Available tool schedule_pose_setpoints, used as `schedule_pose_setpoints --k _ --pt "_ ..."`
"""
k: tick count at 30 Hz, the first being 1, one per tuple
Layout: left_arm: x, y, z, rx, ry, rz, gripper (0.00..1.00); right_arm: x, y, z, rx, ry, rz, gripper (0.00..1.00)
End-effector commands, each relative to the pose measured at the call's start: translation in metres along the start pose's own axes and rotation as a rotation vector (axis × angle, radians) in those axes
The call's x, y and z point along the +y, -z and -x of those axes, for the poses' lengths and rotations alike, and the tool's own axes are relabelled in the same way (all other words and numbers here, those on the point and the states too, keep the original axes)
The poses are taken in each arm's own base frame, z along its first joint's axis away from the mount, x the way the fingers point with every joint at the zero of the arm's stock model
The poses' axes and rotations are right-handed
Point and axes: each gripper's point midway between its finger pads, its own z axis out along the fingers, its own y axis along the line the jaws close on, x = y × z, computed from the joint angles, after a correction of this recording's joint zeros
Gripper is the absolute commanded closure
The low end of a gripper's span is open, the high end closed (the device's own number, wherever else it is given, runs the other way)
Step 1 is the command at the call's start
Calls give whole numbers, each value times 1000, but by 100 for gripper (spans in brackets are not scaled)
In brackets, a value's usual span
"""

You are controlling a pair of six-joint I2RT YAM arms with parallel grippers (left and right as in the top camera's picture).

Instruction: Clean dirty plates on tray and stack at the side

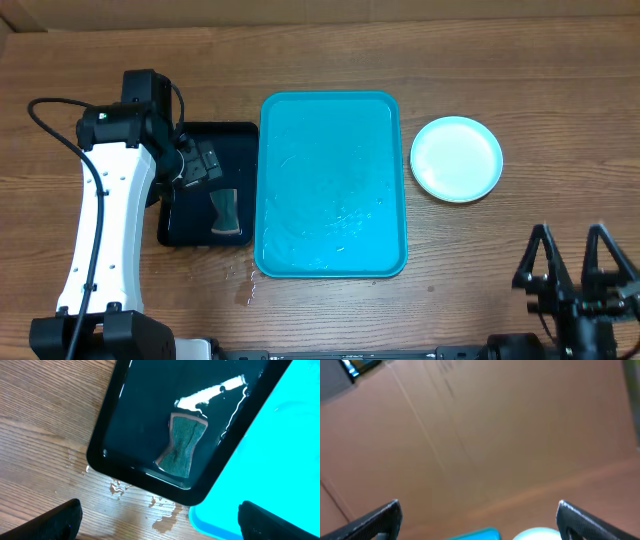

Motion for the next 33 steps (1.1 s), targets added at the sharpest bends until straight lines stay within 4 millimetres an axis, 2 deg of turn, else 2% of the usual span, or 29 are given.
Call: schedule_pose_setpoints --k 1,5,10,17,22,28,33 --pt "-2 -1 1 4 8 -4 0 5 -12 -2 -64 -7 63 0" --pt "-2 -1 1 4 8 -4 0 8 -26 4 -213 -3 135 0" --pt "-2 -1 1 3 8 -4 0 1 -35 -15 -307 4 188 0" --pt "-2 -1 1 4 8 -4 0 -10 -47 -72 -224 91 222 0" --pt "-2 -1 1 3 8 -4 0 -19 -51 -94 -179 174 204 0" --pt "-2 -1 2 2 8 -4 0 -42 -58 -143 20 222 129 0" --pt "-2 -1 2 2 8 -4 0 -58 -54 -183 190 300 92 0"
